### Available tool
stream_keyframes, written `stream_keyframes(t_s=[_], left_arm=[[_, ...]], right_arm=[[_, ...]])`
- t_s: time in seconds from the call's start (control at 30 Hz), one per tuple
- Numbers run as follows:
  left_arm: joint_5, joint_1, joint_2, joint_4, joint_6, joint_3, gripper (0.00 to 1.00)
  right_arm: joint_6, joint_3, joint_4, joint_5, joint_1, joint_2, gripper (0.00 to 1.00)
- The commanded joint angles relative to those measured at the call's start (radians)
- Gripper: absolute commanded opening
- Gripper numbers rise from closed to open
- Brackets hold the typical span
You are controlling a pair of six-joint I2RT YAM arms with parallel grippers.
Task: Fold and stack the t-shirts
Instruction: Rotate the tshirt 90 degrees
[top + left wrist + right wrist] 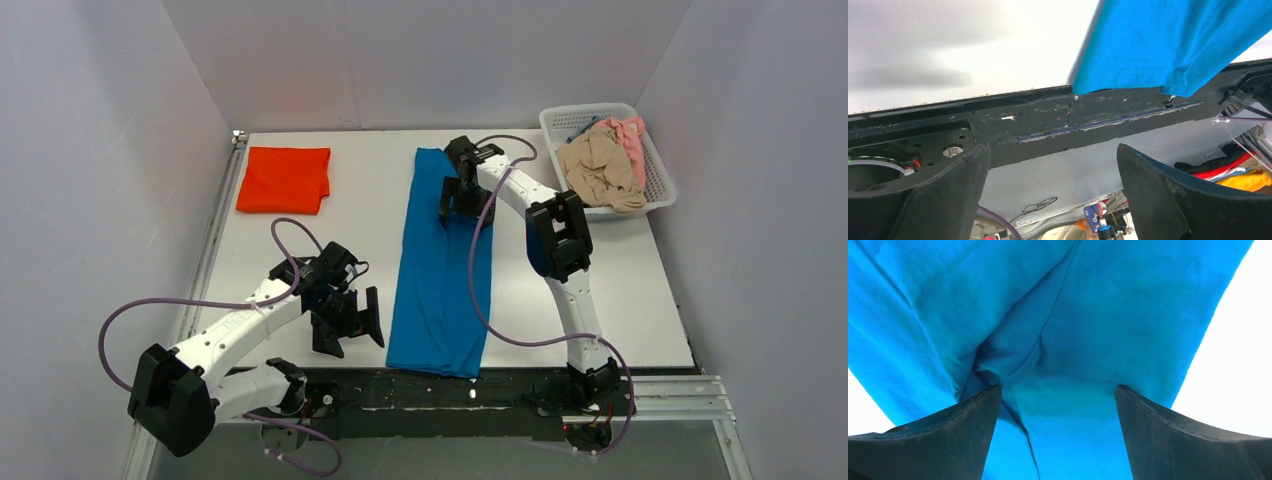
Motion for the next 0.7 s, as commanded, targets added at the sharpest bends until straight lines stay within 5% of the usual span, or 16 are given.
stream_keyframes(t_s=[0.0,0.3,0.5,0.67], left_arm=[[0.004,0.014,-0.001,-0.071,-0.026,-0.032,0.98],[0.038,0.015,0.096,0.025,-0.083,0.024,0.98],[0.012,-0.035,0.115,0.075,-0.119,0.033,0.98],[-0.051,-0.126,0.179,0.114,-0.152,0.03,0.98]], right_arm=[[-0.004,0.114,-0.045,0.016,-0.052,0.109,0.93],[-0.102,0.344,-0.056,-0.07,-0.068,0.114,0.93],[-0.106,0.039,0.043,-0.058,-0.056,-0.225,0.93],[-0.035,-0.46,0.204,-0.084,-0.031,-0.63,0.9]])
